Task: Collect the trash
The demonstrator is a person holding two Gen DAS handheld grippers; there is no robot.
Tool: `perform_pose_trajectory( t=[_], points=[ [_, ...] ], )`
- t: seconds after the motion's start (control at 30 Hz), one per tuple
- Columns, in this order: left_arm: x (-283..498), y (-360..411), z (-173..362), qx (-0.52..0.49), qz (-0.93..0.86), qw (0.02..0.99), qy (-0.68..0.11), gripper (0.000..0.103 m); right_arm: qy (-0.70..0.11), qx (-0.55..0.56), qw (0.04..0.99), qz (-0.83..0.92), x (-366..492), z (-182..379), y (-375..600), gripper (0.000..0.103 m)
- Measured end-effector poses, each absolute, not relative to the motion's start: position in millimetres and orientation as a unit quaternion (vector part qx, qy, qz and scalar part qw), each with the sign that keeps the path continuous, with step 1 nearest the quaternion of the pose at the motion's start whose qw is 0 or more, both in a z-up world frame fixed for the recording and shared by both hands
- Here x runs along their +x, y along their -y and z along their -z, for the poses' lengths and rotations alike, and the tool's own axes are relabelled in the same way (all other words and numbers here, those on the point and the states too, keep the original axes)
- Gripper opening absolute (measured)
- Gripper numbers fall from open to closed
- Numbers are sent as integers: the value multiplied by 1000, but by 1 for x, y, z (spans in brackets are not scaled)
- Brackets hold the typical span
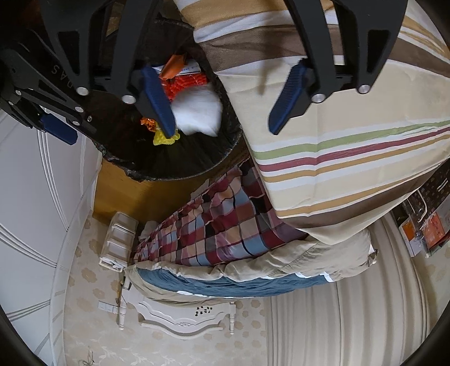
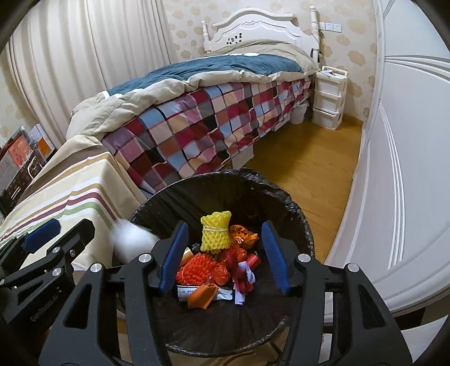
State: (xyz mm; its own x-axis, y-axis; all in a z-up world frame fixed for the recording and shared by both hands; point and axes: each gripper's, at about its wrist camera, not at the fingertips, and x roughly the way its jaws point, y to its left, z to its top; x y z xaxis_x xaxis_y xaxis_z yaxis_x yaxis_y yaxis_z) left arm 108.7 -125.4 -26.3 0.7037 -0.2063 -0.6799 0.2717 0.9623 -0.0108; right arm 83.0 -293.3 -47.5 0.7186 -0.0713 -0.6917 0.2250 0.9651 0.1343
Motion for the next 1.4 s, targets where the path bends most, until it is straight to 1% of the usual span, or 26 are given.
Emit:
perform_pose_trajectory(
  t=[0.27,0.4,0.43,0.53,0.6,0.87,1.03,1.4],
  points=[
    [104,124,21,51,125,928,-347,81,-359,100,923,91,78,42,295,64],
    [101,120,17,49,121,930,-344,82,-354,98,925,99,75,37,296,73],
    [101,119,17,48,120,931,-343,82,-352,98,925,101,74,36,296,78],
    [98,113,13,43,112,933,-339,84,-345,95,928,108,71,31,295,88],
    [97,108,10,40,109,934,-337,85,-342,95,929,110,69,28,293,91],
    [89,88,0,41,84,941,-326,87,-340,84,931,107,63,19,281,93],
    [82,73,-7,36,71,944,-321,88,-338,72,933,107,55,13,266,96],
    [56,35,-17,21,48,949,-310,91,-343,49,934,85,33,9,229,97]
  ],
)
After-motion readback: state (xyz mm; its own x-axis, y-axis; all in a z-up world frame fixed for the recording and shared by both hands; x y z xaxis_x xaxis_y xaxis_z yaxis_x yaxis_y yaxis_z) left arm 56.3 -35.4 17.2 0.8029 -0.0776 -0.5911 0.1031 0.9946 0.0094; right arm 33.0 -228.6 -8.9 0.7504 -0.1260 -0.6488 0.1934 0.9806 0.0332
